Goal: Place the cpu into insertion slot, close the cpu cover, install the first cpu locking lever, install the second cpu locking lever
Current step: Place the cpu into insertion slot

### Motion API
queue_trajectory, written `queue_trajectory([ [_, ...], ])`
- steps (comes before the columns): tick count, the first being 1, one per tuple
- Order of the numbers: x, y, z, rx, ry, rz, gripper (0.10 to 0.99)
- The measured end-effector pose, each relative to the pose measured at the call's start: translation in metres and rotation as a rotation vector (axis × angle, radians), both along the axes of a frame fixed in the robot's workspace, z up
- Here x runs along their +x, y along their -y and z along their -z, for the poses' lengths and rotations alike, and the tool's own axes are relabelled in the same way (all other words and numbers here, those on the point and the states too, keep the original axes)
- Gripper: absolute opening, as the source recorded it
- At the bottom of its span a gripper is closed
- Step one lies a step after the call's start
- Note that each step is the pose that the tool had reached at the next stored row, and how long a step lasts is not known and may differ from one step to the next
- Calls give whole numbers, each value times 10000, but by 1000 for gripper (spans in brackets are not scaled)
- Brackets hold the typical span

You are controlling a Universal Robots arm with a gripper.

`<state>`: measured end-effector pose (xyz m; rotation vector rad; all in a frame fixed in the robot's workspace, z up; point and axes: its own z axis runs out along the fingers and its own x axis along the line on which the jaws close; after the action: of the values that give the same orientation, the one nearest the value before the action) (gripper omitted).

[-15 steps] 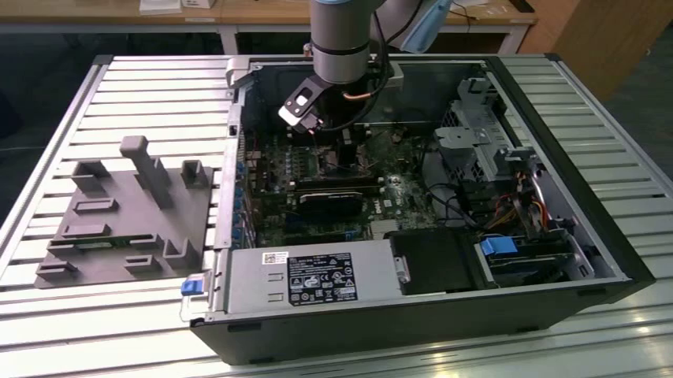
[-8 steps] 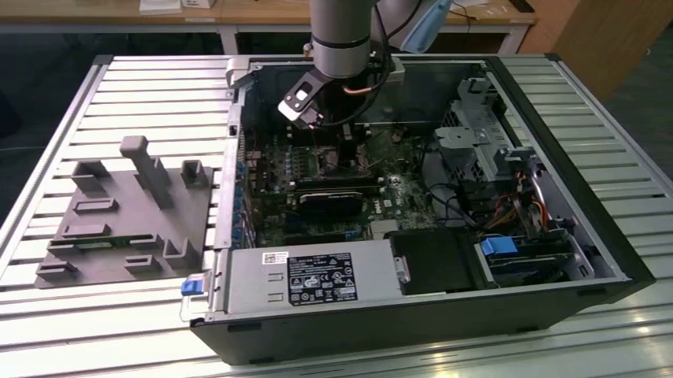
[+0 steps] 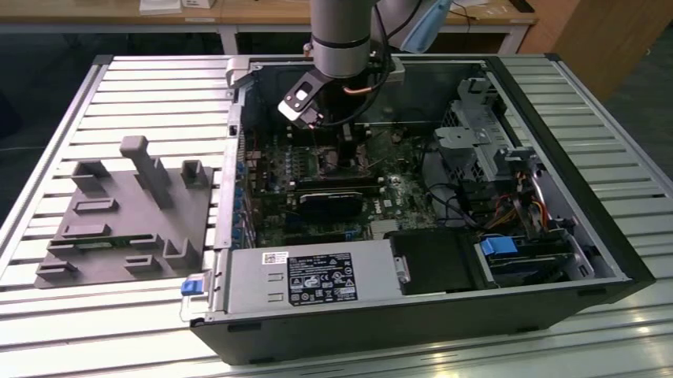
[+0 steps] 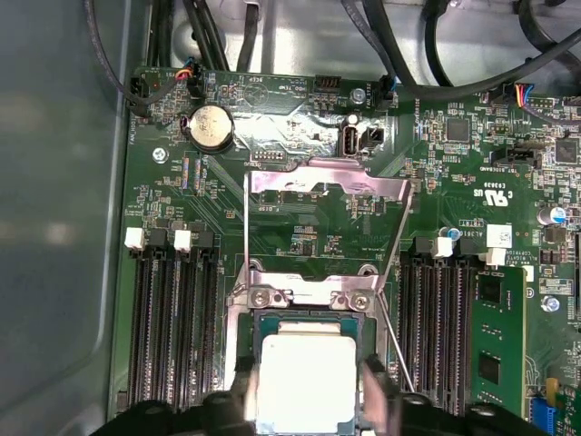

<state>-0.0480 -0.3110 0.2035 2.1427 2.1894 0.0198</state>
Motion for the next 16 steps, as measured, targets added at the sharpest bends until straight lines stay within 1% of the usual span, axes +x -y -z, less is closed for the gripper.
queue_trajectory([
  [2, 0, 0, 0, 0, 0, 0, 475],
  [3, 0, 0, 0, 0, 0, 0, 475],
  [5, 0, 0, -1, 0, 0, 0, 357],
  [6, 0, 0, -1, 0, 0, 0, 357],
  [8, 0, 0, -1, -1, 0, 0, 239],
  [9, 0, 0, -1, 0, 0, 0, 239],
  [11, 0, 0, -1, 0, 0, 0, 125],
  [12, 0, 0, -2, -1, -1, 0, 125],
  [13, 0, 0, -2, -1, 0, 0, 102],
  [15, 0, 0, -2, 0, 0, 0, 102],
  [16, 0, 2, -3, 22, -2, -2, 102],
])
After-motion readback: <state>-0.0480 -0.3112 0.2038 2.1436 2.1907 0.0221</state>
